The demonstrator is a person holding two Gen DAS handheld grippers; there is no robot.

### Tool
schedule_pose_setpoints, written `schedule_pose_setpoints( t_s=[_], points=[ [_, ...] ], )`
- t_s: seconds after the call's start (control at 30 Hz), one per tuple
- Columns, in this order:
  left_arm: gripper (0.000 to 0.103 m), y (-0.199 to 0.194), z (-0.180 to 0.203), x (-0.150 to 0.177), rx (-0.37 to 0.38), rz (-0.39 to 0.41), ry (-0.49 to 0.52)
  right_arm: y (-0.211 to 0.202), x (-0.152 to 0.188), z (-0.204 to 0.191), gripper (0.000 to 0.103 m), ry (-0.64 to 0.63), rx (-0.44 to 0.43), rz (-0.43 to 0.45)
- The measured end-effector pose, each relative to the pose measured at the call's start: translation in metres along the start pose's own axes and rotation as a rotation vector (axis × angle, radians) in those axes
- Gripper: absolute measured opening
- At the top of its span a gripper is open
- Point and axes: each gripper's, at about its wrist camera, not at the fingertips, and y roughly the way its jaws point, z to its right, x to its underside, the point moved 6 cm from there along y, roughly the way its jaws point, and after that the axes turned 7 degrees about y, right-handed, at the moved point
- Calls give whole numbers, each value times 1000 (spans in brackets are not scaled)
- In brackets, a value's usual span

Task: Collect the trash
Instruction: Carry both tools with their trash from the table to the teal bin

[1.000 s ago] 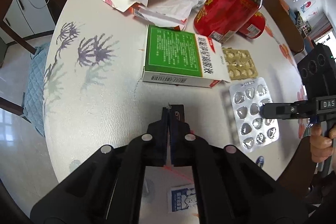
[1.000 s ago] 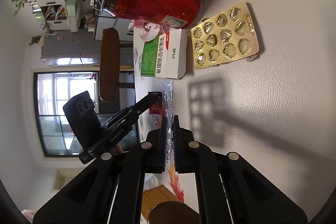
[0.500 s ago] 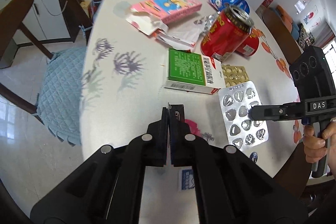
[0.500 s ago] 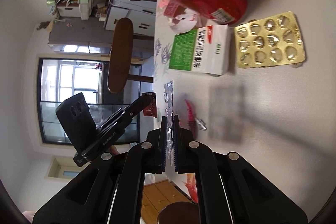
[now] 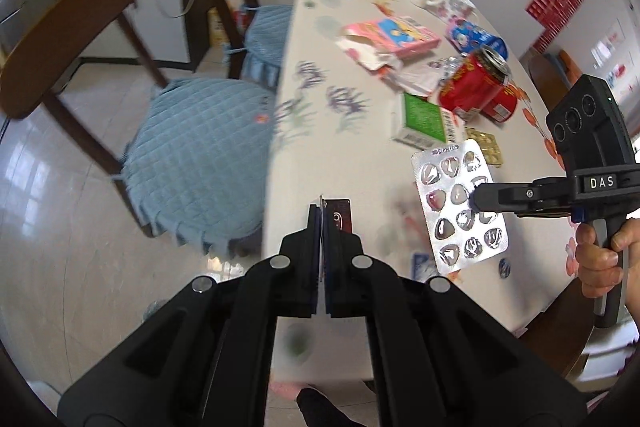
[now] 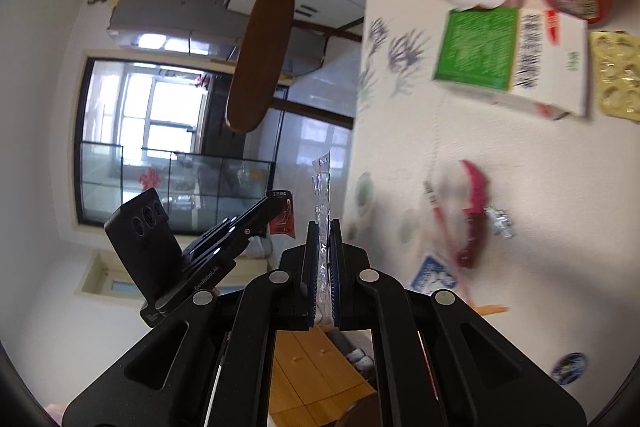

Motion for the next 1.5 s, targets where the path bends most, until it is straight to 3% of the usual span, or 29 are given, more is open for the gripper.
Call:
schedule_pose_setpoints(
  t_s=[0.63,0.87,1.1,1.5],
  points=[
    [0,-106,-142,143,-172,56,-312,163,78,-89,6,-170,16,-282],
    [0,-135,-186,199,-232,62,-425,223,114,-102,6,-208,32,-388],
    [0,-144,-216,248,-260,62,-522,280,146,-103,6,-220,69,-473],
    [0,-110,-258,310,-255,35,-632,358,187,-62,6,-200,138,-591]
  ],
)
